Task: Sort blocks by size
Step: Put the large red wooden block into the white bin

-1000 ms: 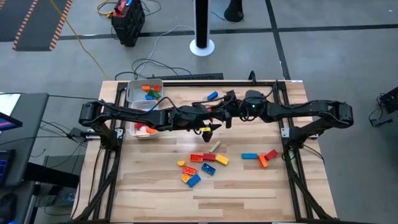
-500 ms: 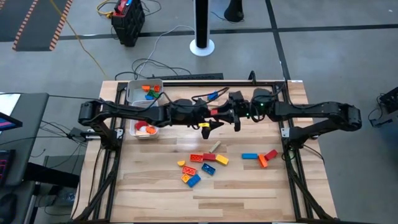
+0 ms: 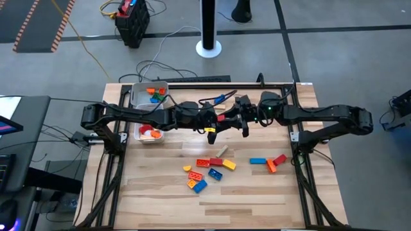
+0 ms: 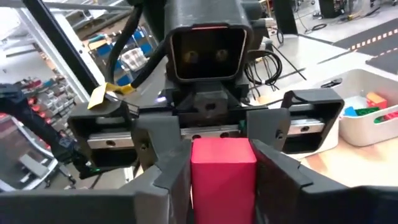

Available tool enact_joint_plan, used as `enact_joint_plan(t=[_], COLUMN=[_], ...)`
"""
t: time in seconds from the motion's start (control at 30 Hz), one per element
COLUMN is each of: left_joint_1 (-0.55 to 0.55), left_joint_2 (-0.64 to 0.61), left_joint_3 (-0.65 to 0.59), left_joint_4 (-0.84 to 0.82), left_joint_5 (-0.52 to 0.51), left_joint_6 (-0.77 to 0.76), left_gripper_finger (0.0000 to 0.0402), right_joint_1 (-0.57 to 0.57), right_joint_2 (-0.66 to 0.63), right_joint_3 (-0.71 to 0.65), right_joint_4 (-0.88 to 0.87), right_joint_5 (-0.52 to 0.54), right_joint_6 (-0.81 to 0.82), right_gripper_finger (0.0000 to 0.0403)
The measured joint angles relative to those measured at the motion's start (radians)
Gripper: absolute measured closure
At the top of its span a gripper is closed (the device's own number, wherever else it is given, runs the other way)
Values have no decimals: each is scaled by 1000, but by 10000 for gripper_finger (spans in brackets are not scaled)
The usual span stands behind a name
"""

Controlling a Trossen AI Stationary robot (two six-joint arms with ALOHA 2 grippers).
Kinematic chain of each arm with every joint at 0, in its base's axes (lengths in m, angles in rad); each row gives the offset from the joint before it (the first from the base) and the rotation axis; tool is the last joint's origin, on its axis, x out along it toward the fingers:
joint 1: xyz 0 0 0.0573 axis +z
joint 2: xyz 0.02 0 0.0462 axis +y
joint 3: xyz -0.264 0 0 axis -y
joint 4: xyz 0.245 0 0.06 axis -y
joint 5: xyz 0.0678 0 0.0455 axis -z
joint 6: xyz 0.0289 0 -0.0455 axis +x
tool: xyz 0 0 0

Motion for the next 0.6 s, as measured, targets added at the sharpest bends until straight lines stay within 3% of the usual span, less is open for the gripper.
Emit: enact_joint_plan(t=[0.33,0.47,0.6], left_joint_1=[32,64,134], left_joint_2=[-33,-115,-167], left_joint_3=[-3,0,-1], left_joint_4=[-224,-514,-955], left_joint_5=[-1,2,-27], left_joint_6=[-19,-22,-73], left_gripper_finger=[279,279,279], right_joint_1=[-91,-120,-123], right_joint_2=[-88,-156,-189], right_joint_3=[0,0,1], right_joint_4=[-135,-287,-452], right_joint_5=[-12,-7,35], right_joint_6=[62,31,-1], right_gripper_finger=[195,189,191])
